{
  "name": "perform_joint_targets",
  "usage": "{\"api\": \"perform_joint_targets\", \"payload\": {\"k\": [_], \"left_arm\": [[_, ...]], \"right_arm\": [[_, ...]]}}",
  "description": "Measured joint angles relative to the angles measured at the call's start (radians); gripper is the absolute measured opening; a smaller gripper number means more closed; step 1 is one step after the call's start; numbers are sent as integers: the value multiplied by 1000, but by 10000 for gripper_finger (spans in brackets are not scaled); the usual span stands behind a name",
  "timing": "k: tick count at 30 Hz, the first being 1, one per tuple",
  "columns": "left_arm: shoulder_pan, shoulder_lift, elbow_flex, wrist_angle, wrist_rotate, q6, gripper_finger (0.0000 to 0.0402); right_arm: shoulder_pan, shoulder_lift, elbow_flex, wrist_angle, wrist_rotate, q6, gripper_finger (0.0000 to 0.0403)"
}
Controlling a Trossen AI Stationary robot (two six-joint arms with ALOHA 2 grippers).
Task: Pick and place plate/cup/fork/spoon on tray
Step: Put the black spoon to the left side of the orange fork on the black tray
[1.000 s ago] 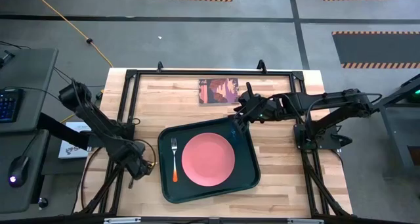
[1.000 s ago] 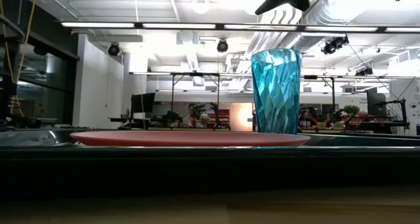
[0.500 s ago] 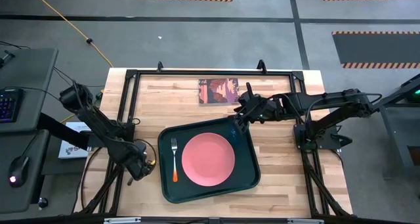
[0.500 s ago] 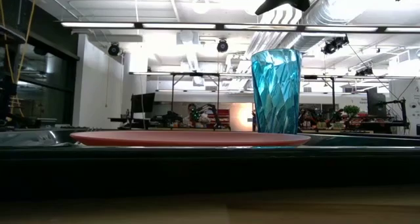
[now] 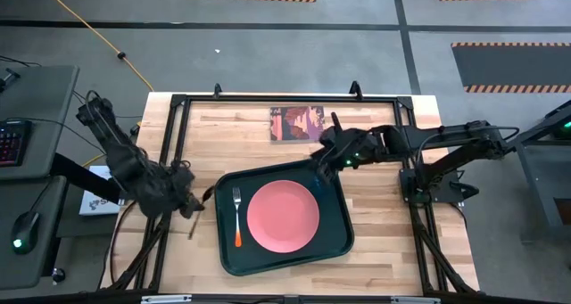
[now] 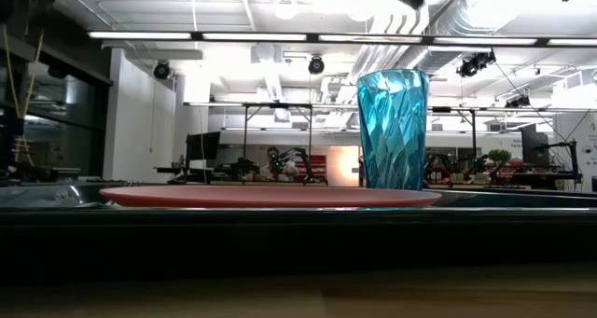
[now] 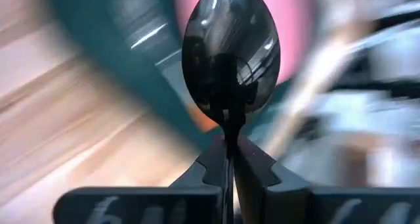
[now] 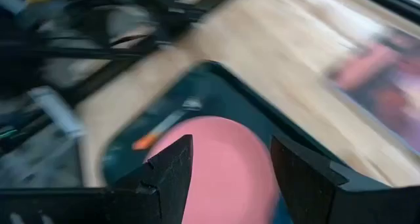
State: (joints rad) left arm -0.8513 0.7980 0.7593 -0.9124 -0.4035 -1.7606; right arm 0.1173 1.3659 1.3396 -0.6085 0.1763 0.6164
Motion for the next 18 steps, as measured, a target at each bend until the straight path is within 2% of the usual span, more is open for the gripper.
{"api": "perform_joint_targets", "payload": {"k": [3, 6, 10, 14, 18], "left_arm": [[46, -62, 1, 212, -119, 166, 4], [146, -66, 1, 424, -99, 336, 4], [315, -10, 1, 661, 106, 516, 4], [476, 74, 1, 863, 363, 639, 4], [601, 182, 1, 1075, 588, 697, 4]], "right_arm": [[0, 8, 0, 149, -129, -77, 197], [0, 35, 0, 292, -237, -138, 197], [0, 80, 0, 393, -310, -231, 197], [0, 112, 0, 443, -308, -241, 197], [-4, 120, 0, 515, -273, -262, 197]]}}
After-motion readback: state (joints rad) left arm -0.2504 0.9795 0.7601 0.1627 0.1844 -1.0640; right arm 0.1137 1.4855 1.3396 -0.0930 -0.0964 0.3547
